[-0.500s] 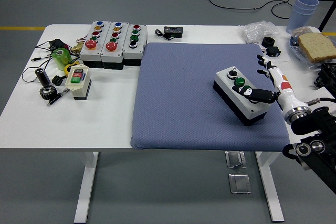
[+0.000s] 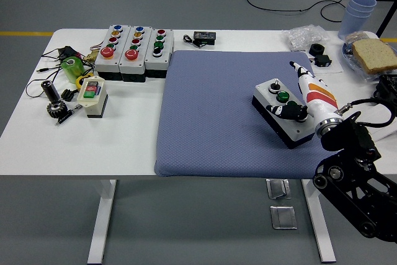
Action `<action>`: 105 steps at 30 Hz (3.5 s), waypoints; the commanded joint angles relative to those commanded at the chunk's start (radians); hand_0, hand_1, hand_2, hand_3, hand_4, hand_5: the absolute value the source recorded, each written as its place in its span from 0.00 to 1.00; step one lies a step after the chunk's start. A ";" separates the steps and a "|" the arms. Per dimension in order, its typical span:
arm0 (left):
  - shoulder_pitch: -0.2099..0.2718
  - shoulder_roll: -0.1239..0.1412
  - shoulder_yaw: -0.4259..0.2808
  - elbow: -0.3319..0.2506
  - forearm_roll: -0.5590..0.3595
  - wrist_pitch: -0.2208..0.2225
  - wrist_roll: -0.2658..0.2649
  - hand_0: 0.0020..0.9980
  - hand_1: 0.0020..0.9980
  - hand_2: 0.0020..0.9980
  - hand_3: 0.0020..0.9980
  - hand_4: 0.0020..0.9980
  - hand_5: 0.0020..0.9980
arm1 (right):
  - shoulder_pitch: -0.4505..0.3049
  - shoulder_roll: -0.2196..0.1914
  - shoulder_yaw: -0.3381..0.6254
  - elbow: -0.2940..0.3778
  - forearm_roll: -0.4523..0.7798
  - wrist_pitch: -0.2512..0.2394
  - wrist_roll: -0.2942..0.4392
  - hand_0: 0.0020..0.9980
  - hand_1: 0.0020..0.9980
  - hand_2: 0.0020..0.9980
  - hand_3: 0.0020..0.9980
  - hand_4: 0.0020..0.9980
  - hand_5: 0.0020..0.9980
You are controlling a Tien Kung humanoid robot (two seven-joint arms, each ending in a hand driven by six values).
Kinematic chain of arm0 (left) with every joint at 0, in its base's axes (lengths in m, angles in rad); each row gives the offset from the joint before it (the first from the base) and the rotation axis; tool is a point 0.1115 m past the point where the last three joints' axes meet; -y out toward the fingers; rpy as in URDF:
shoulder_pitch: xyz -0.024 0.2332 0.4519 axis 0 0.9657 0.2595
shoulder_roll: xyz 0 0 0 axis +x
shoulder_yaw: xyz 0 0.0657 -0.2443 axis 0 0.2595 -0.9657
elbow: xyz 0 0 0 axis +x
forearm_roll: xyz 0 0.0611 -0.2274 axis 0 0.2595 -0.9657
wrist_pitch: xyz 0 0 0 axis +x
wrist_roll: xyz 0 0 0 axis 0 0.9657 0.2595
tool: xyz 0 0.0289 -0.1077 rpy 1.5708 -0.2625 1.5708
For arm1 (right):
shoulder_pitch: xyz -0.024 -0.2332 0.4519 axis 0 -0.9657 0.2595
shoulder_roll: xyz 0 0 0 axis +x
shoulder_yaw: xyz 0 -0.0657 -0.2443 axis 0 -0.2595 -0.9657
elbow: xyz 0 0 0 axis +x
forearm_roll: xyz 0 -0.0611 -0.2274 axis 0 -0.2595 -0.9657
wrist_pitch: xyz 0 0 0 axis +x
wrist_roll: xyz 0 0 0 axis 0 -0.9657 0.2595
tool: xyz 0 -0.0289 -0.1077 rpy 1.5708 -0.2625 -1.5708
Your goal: Pick up the button,place it on the desk,press the button,press the button
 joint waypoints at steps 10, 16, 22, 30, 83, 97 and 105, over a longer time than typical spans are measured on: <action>0.003 0.001 -0.001 0.000 0.002 -0.002 0.000 0.65 0.64 0.66 0.56 0.33 0.86 | 0.055 0.076 -0.013 -0.130 -0.090 0.043 -0.098 0.99 0.92 1.00 0.98 1.00 0.24; 0.001 0.001 0.000 0.000 -0.003 -0.001 0.000 0.65 0.64 0.66 0.56 0.33 0.85 | 0.088 0.095 -0.021 -0.157 -0.105 0.128 -0.099 0.97 0.91 1.00 0.97 1.00 0.24; -0.002 0.002 -0.001 0.000 -0.005 -0.002 -0.001 0.65 0.64 0.66 0.56 0.33 0.85 | 0.136 0.107 -0.033 -0.195 -0.120 0.231 -0.099 0.85 0.82 0.96 0.93 1.00 0.25; -0.007 0.002 -0.004 0.000 -0.009 -0.002 -0.002 0.65 0.64 0.66 0.56 0.33 0.85 | 0.169 0.116 -0.021 -0.260 -0.147 0.309 -0.099 0.77 0.75 0.91 0.91 0.99 0.25; 0.002 0.000 -0.014 0.000 0.010 -0.002 0.001 0.66 0.64 0.66 0.56 0.33 0.85 | 0.106 -0.101 -0.093 -0.115 -0.005 0.097 0.048 0.13 0.11 0.35 0.50 0.66 0.16; 0.006 0.000 -0.011 0.000 0.012 0.000 0.000 0.65 0.64 0.66 0.56 0.33 0.85 | 0.111 -0.204 -0.161 -0.021 -0.073 0.046 0.551 0.09 0.01 0.28 0.46 0.67 0.16; 0.001 0.001 -0.011 0.000 0.004 0.003 -0.001 0.65 0.64 0.66 0.56 0.33 0.85 | 0.152 -0.212 -0.231 -0.010 -0.087 0.163 0.606 0.11 0.04 0.30 0.47 0.68 0.14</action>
